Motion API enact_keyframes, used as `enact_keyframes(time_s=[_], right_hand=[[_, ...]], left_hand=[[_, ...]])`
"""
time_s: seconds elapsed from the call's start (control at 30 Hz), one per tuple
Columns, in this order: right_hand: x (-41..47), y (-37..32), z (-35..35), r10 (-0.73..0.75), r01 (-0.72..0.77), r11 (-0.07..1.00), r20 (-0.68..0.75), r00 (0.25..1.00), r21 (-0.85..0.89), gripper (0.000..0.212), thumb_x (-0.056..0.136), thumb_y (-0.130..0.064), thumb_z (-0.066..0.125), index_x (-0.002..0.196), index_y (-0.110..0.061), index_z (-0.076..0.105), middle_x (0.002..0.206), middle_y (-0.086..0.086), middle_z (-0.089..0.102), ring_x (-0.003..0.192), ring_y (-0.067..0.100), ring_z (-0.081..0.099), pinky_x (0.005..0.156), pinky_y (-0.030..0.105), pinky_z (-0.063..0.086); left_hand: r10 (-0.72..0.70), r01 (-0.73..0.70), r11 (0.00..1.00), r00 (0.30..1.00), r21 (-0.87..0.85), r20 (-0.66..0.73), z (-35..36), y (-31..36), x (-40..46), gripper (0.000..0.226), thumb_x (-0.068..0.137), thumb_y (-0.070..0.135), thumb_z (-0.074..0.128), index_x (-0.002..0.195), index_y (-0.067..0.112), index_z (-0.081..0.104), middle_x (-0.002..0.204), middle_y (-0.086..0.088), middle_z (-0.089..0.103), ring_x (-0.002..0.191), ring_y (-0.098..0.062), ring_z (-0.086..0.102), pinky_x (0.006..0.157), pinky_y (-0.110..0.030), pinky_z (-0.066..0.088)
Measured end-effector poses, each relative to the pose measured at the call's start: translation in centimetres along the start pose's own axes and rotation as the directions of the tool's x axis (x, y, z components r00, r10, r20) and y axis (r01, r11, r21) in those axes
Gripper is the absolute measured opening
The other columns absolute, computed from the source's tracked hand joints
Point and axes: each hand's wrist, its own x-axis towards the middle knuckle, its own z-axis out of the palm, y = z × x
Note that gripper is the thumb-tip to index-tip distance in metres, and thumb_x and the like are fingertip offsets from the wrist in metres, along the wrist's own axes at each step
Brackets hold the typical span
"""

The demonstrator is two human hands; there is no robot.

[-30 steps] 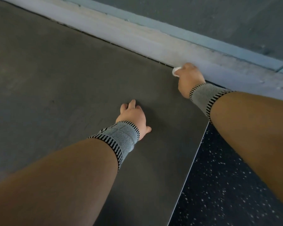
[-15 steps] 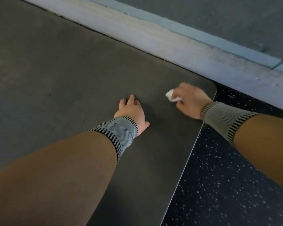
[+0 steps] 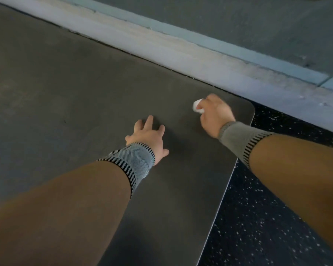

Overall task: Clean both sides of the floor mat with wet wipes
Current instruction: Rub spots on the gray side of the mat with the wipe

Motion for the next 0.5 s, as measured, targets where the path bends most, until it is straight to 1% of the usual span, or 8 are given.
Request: enact_keyframes(time_s=[0.07, 0.13, 0.2, 0.27, 0.33, 0.37, 0.43, 0.5], right_hand=[[-1.6, -2.1, 0.9, -0.319, 0.316, 0.948, 0.12, 0.94, 0.048, 0.028, 0.08, -0.002, 0.056, 0.102, -0.014, 0.068, 0.104, 0.011, 0.055, 0.096, 0.031, 0.056, 0.083, 0.033, 0.044], [-2.0, -2.5, 1.3, -0.462, 0.455, 0.887, 0.191, 0.866, 0.085, 0.028, 0.078, 0.0, 0.058, 0.101, -0.013, 0.068, 0.099, 0.011, 0.056, 0.091, 0.031, 0.056, 0.08, 0.033, 0.043], [0.5, -1.3, 1.2, -0.357, 0.357, 0.934, 0.09, 0.93, 0.024, 0.032, 0.078, 0.001, 0.057, 0.105, -0.013, 0.068, 0.104, 0.015, 0.055, 0.095, 0.034, 0.056, 0.083, 0.033, 0.043], [4.0, 0.7, 0.7, -0.045, 0.044, 0.997, -0.01, 0.999, -0.064, 0.035, 0.082, -0.002, 0.055, 0.114, -0.014, 0.063, 0.114, 0.014, 0.052, 0.102, 0.034, 0.056, 0.089, 0.033, 0.043], [5.4, 1.2, 0.3, 0.178, -0.182, 0.981, -0.052, 0.983, -0.073, 0.038, 0.084, -0.005, 0.055, 0.121, -0.015, 0.059, 0.12, 0.013, 0.048, 0.106, 0.032, 0.054, 0.09, 0.032, 0.043], [5.2, 0.5, 0.5, 0.159, -0.162, 0.986, -0.061, 0.985, -0.043, 0.036, 0.084, -0.005, 0.055, 0.118, -0.015, 0.06, 0.119, 0.014, 0.05, 0.106, 0.031, 0.053, 0.089, 0.03, 0.042], [3.2, -2.0, 1.5, -0.083, 0.084, 0.996, -0.028, 0.996, 0.03, 0.029, 0.081, -0.004, 0.055, 0.106, -0.014, 0.066, 0.11, 0.012, 0.055, 0.101, 0.029, 0.054, 0.084, 0.026, 0.038], [0.7, -3.8, 2.2, -0.327, 0.319, 0.939, 0.051, 0.944, 0.128, 0.025, 0.08, -0.004, 0.057, 0.1, -0.014, 0.068, 0.102, 0.009, 0.057, 0.094, 0.027, 0.056, 0.082, 0.027, 0.039]], left_hand=[[-0.015, 0.016, 0.999, 1.0, -0.047, 0.016, 0.4, -0.4, -0.2, 0.079, 0.091, 0.058, 0.051, 0.152, 0.043, 0.002, 0.161, 0.003, -0.015, 0.148, -0.03, -0.007, 0.114, -0.052, 0.029], [0.007, -0.007, 0.999, 1.0, -0.044, 0.0, 0.7, -1.0, -0.3, 0.077, 0.092, 0.061, 0.046, 0.15, 0.046, -0.001, 0.161, 0.003, -0.013, 0.148, -0.029, -0.006, 0.114, -0.049, 0.028], [0.032, -0.033, 0.999, 0.999, -0.034, -0.019, 0.8, -1.8, -0.2, 0.073, 0.092, 0.061, 0.043, 0.15, 0.049, 0.0, 0.161, 0.006, -0.011, 0.148, -0.027, -0.004, 0.112, -0.05, 0.032], [0.061, -0.061, 0.998, 0.998, -0.009, -0.015, 0.6, -2.6, -0.1, 0.075, 0.091, 0.058, 0.047, 0.149, 0.049, 0.001, 0.161, 0.008, -0.01, 0.147, -0.026, -0.001, 0.111, -0.048, 0.034], [0.094, -0.094, 0.995, 0.996, 0.035, 0.006, 0.5, -3.1, -0.1, 0.082, 0.089, 0.054, 0.054, 0.15, 0.047, -0.001, 0.161, 0.009, -0.01, 0.147, -0.025, 0.0, 0.111, -0.046, 0.035], [0.101, -0.102, 0.994, 0.995, 0.043, 0.012, 0.4, -3.3, -0.1, 0.085, 0.089, 0.053, 0.056, 0.151, 0.044, -0.002, 0.161, 0.01, -0.01, 0.147, -0.025, 0.001, 0.112, -0.045, 0.035], [0.099, -0.1, 0.995, 0.995, 0.032, 0.003, 0.4, -3.5, 0.0, 0.091, 0.088, 0.053, 0.059, 0.153, 0.038, -0.003, 0.161, 0.012, -0.01, 0.147, -0.023, 0.001, 0.113, -0.043, 0.033], [0.088, -0.088, 0.996, 0.996, 0.014, -0.016, 0.5, -3.6, 0.2, 0.097, 0.086, 0.054, 0.061, 0.154, 0.029, -0.003, 0.161, 0.014, -0.01, 0.147, -0.021, 0.002, 0.115, -0.04, 0.029]])
